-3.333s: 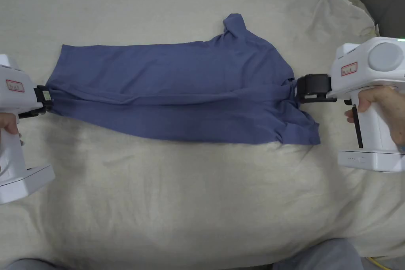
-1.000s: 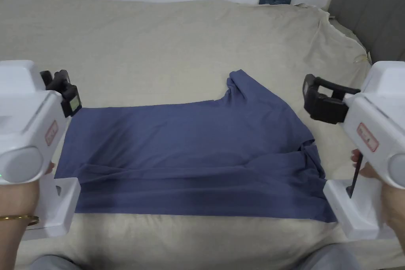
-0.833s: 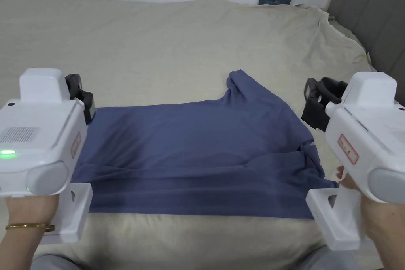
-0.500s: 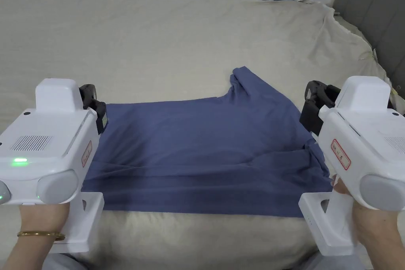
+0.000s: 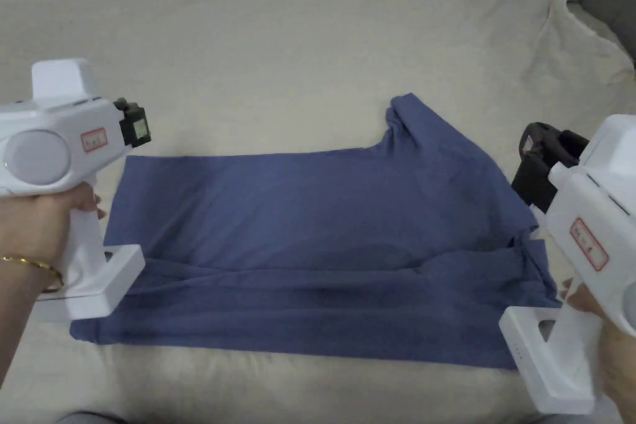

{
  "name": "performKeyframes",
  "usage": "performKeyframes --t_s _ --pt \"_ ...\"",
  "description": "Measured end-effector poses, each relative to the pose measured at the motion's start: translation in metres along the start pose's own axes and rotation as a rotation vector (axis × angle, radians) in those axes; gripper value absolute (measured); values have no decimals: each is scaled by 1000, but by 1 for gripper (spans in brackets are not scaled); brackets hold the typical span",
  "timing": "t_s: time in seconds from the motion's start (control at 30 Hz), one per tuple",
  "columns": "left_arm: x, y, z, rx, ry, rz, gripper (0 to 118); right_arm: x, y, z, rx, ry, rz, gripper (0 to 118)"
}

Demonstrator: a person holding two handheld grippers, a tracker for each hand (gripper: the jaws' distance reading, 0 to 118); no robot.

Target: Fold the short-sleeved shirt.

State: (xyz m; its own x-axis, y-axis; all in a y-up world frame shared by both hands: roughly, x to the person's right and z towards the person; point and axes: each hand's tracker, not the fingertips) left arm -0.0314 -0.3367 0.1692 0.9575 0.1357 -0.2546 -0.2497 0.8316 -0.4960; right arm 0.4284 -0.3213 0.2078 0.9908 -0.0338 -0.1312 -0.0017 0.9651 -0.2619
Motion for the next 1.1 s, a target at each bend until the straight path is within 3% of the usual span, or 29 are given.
performKeyframes --t_s 0.03,0.07,0.1,0.13,0.17,0.33,0.43,0.5,0.57,0.7,0.77,0.8,0.83,0.9,1.1 --pt "-6 8 -14 -46 9 29 32 -2 1 -4 -6 0 -3 0" --pt "-10 14 -29 -89 31 22 58 -3 3 -8 -12 1 -6 0" --pt "-13 19 -43 -126 54 4 91 -4 3 -13 -16 0 -8 0" --pt "-17 23 -59 -177 65 -4 108 -5 4 -19 -22 -3 -8 0" --pt "-20 25 -71 -211 80 -6 117 -6 4 -24 -28 -4 -5 0" --pt "-36 20 -140 -437 137 5 118 -9 1 -49 -67 0 -5 0" --pt "-43 10 -171 -472 207 -20 118 -12 -3 -62 -91 2 14 0" --pt "-48 5 -190 -514 217 -6 113 -12 -5 -69 -105 -3 29 0" --pt "-53 2 -203 -532 213 10 99 -13 -7 -76 -112 -17 46 0" --pt "-57 -5 -218 -517 204 16 43 -11 -13 -85 -137 -34 71 0" --pt "-55 -8 -221 -533 181 17 34 -8 -16 -87 -148 -39 69 0" --pt "-55 -9 -219 -525 182 0 12 -8 -17 -88 -153 -42 70 0" --pt "-54 -8 -219 -528 156 -27 12 -8 -18 -89 -157 -44 69 0" --pt "-48 -5 -216 -511 136 -40 0 -7 -18 -88 -160 -45 65 0" --pt "-34 5 -174 -323 96 -77 0 -8 -5 -79 -147 -37 58 0"
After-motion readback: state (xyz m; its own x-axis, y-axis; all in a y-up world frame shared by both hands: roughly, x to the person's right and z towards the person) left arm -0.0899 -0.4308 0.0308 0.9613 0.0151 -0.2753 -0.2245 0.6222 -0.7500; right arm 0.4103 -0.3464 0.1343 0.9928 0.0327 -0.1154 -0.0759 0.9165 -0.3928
